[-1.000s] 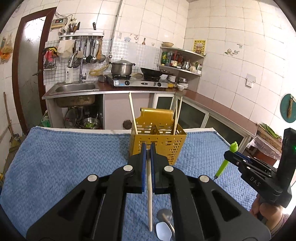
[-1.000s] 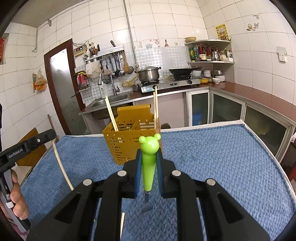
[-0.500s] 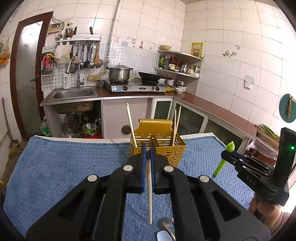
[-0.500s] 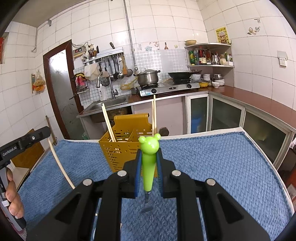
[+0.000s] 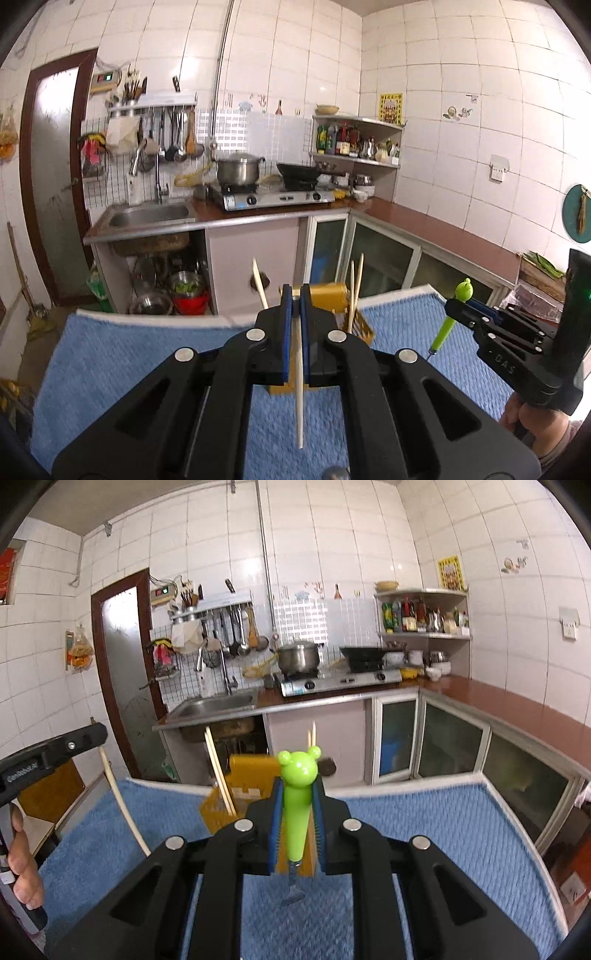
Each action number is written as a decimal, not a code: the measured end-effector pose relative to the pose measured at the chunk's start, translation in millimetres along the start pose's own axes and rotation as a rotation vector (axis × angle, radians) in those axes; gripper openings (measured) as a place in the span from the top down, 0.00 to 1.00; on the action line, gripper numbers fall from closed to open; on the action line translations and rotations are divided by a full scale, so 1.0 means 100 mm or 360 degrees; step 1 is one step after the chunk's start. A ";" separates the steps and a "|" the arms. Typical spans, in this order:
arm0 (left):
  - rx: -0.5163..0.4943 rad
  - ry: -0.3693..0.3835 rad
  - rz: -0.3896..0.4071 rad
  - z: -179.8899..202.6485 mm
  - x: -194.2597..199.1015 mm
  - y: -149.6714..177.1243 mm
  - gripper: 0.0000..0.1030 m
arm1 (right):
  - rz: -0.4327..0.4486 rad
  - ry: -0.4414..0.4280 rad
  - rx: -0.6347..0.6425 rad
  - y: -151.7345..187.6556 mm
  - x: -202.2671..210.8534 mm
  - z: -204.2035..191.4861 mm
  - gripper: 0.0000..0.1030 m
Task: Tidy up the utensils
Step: 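Carry both held utensils over the yellow holder and lower them inside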
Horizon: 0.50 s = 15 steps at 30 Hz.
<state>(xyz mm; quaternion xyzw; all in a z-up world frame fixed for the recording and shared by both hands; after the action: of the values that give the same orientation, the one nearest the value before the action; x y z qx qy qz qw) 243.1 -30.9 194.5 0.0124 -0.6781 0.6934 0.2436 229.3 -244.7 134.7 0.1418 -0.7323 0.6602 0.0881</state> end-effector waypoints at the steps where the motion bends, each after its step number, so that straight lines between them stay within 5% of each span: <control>1: -0.0014 -0.0003 0.0013 0.02 -0.01 -0.08 0.97 | 0.0017 0.0003 0.0012 -0.08 0.00 -0.01 0.85; 15: -0.0071 -0.0042 0.0198 0.12 -0.38 -0.97 0.97 | 0.0094 0.0009 0.0056 -0.92 -0.32 -0.13 0.85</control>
<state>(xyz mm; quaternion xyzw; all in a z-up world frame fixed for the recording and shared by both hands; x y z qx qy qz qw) 307.1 -58.1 272.5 -0.0262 -0.6960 0.6916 0.1913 288.8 -236.8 213.1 0.1198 -0.7243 0.6756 0.0681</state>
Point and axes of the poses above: each gripper's, at about its wrist camera, not at the fingertips, and x roughly against the way its jaws point, z to its right, y to its underside, the point moved 2 cm from there along -x, roughly the way its jaws point, and after that the axes turned 1 degree about y, right-handed, at the moved point
